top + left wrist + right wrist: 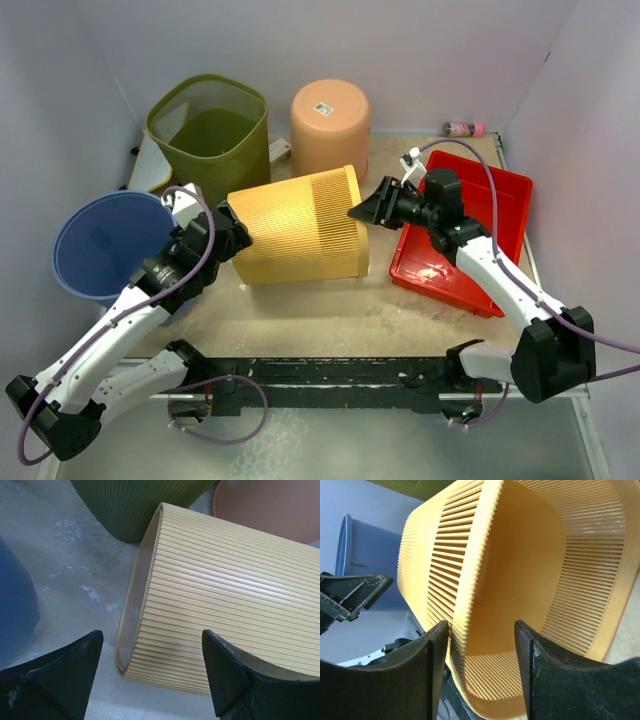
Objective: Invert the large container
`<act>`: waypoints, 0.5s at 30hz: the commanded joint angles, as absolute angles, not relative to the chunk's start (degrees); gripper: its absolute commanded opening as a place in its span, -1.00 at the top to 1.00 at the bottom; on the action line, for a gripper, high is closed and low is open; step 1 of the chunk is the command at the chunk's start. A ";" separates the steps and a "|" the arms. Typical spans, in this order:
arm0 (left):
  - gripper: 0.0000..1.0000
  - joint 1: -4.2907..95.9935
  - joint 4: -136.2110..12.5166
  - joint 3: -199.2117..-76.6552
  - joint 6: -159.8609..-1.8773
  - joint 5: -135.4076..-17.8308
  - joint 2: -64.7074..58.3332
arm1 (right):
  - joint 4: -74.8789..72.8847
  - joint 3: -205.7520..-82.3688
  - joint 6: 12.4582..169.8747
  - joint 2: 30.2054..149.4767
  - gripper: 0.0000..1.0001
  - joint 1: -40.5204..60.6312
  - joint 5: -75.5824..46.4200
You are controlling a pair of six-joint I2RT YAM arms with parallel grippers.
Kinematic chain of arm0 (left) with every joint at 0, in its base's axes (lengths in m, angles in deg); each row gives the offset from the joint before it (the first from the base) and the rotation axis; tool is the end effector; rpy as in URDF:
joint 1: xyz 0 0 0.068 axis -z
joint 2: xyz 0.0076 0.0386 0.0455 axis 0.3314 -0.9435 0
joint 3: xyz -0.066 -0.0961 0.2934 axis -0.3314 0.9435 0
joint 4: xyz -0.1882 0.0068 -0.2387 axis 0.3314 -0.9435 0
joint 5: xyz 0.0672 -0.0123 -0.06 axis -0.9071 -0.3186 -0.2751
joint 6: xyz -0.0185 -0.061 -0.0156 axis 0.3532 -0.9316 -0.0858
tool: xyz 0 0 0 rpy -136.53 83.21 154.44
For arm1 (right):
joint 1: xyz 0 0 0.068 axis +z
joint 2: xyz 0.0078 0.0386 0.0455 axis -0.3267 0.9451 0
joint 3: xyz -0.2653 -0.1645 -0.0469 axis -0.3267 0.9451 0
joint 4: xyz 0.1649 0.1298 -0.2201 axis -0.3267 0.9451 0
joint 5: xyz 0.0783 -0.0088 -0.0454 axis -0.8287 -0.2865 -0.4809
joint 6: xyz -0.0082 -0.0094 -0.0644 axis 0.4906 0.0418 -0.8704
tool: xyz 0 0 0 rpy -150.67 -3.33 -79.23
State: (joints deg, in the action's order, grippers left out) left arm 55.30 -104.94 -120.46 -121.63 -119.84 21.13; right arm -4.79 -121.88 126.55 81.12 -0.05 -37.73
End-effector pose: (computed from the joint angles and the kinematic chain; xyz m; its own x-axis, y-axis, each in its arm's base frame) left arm 0.1830 -0.0961 0.3608 -0.3894 -0.5191 -0.7609 -0.3205 0.8508 -0.4165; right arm 0.3076 0.1341 0.3379 -0.6906 0.3722 -0.6201 -0.3806 0.5420 0.7493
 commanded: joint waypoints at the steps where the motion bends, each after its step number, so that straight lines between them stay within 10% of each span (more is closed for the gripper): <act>1: -0.54 54.38 -100.78 -119.38 -121.13 -122.13 23.39 | -2.14 -124.78 123.91 79.45 -0.10 -0.09 -38.09; 15: -0.64 41.49 -97.21 -119.10 -113.64 -97.26 18.94 | -1.60 -125.84 124.64 78.34 0.13 -0.26 -34.65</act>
